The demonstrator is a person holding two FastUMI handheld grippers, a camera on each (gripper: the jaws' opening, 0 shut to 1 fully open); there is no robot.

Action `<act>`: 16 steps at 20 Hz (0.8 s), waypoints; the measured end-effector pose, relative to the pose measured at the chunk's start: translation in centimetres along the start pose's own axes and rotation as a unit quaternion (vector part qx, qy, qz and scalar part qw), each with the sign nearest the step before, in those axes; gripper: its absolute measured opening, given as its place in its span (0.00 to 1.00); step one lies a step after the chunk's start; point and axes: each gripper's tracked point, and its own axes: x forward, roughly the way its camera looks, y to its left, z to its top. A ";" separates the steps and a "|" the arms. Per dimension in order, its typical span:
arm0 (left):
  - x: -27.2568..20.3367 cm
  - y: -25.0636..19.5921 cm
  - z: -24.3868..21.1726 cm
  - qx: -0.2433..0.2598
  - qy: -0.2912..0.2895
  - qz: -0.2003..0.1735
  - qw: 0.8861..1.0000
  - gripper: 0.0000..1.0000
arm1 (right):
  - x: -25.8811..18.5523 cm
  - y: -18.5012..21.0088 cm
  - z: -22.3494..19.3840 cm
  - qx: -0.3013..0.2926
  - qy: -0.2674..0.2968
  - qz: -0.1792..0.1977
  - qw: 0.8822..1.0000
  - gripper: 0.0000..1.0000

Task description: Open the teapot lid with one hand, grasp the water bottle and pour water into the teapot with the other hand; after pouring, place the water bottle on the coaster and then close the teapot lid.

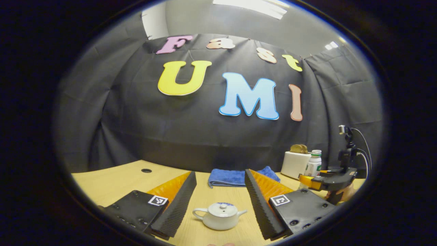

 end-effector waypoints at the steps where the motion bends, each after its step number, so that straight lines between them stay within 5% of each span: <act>1: 0.0 0.1 0.0 -0.002 0.001 0.001 1.000 0.94 | 0.1 -0.1 -0.2 -0.004 0.003 -0.001 1.000 0.74; 8: 0.0 0.2 0.0 -0.004 0.000 0.000 1.000 0.94 | 0.3 -0.1 -0.1 -0.003 0.004 -0.004 1.000 0.74; 16: -0.1 -0.4 -0.2 0.000 0.005 -0.005 1.000 0.94 | -0.7 0.0 1.7 -0.010 -0.009 -0.004 1.000 0.92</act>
